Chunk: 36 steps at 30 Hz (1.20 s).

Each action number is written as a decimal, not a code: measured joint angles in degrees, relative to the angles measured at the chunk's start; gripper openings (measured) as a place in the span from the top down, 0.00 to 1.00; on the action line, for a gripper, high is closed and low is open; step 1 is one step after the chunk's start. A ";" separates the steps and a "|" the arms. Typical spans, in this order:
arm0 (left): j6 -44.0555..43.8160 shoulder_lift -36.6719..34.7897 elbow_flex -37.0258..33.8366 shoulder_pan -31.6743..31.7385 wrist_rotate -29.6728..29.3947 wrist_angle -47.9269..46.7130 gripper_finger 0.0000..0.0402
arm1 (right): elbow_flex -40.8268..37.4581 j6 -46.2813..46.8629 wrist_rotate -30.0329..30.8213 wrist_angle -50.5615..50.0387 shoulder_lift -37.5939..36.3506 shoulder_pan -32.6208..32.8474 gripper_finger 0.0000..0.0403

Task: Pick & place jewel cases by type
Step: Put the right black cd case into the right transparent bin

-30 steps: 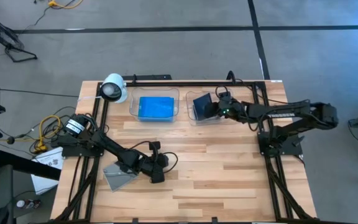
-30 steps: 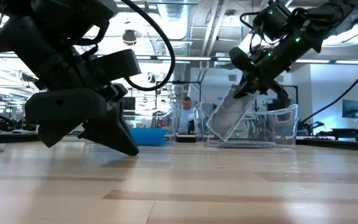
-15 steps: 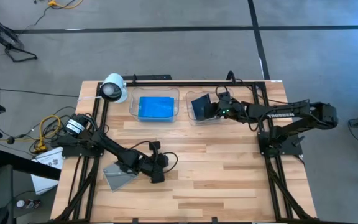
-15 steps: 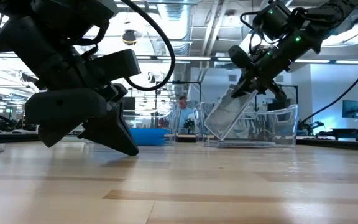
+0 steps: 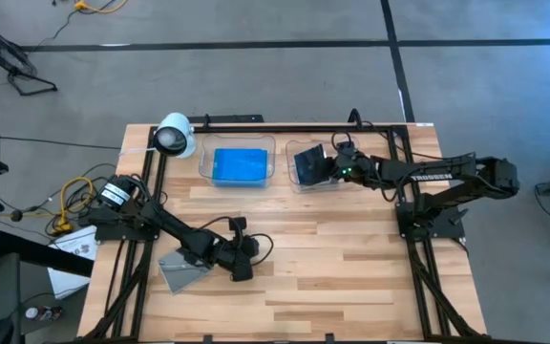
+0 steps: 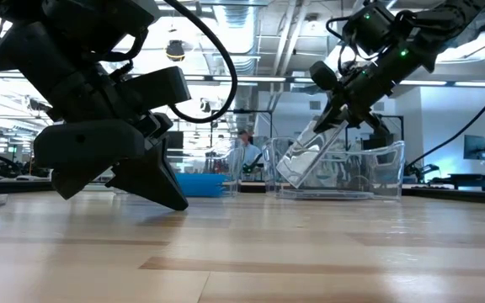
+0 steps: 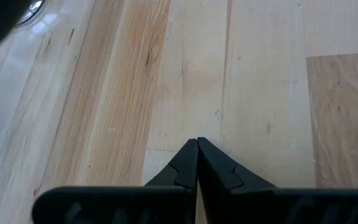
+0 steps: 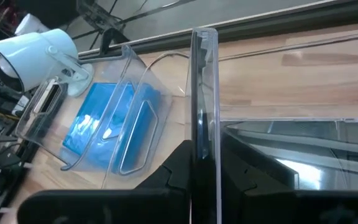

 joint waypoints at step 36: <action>-0.02 0.00 0.00 0.00 0.04 0.00 1.00 | 0.00 -3.05 -0.12 -1.58 -0.04 0.04 0.87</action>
